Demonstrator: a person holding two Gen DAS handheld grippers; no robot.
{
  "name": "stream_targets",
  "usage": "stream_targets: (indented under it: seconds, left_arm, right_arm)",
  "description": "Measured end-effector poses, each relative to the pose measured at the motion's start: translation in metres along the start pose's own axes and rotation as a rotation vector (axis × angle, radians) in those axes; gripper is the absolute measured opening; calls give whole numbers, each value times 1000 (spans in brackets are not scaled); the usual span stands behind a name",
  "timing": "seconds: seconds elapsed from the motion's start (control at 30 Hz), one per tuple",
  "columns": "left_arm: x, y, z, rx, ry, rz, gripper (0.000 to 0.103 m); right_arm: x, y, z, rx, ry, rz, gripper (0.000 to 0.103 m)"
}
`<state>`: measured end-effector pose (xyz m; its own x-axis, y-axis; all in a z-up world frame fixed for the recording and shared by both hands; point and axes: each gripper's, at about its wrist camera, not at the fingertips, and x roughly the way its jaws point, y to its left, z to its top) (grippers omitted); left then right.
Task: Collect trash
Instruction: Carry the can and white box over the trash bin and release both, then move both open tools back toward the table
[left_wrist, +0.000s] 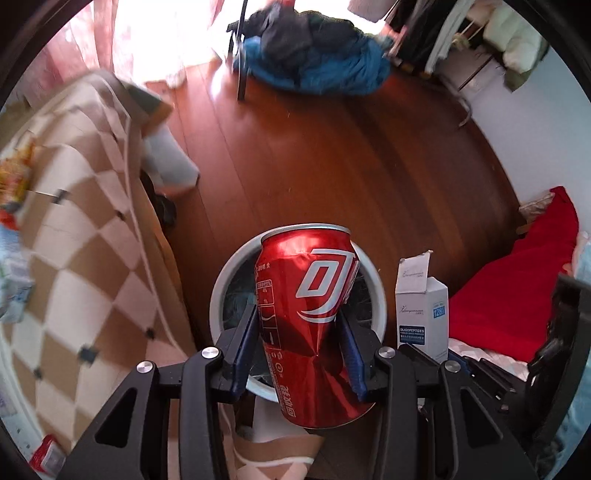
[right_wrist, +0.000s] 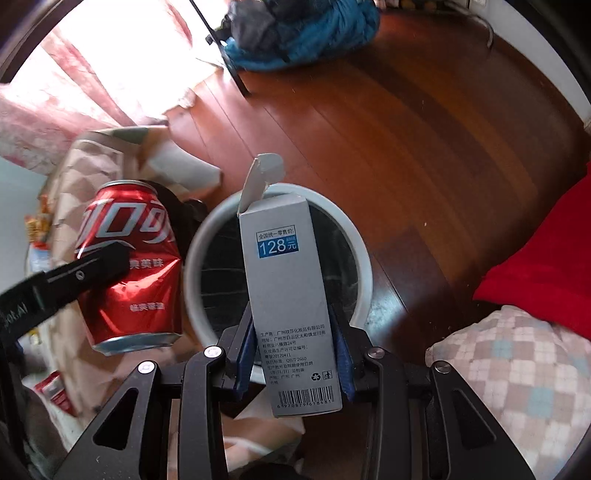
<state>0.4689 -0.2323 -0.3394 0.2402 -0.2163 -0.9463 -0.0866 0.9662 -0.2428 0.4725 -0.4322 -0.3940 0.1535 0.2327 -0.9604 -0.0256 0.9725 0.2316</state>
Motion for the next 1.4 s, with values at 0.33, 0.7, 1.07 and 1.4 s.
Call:
stream_targets:
  seconds: [0.33, 0.7, 1.07, 1.4]
  left_arm:
    - [13, 6, -4, -13, 58, 123, 94]
    - [-15, 10, -44, 43, -35, 279, 95]
    - [-50, -12, -74, 66, -79, 267, 95]
    - [-129, -21, -94, 63, -205, 235, 95]
  right_arm:
    - [64, -27, 11, 88, 73, 45, 93]
    - [21, -17, -22, 12, 12, -131, 103]
    - [-40, -6, -44, -19, -59, -167, 103]
    - [-134, 20, -67, -23, -208, -124, 103]
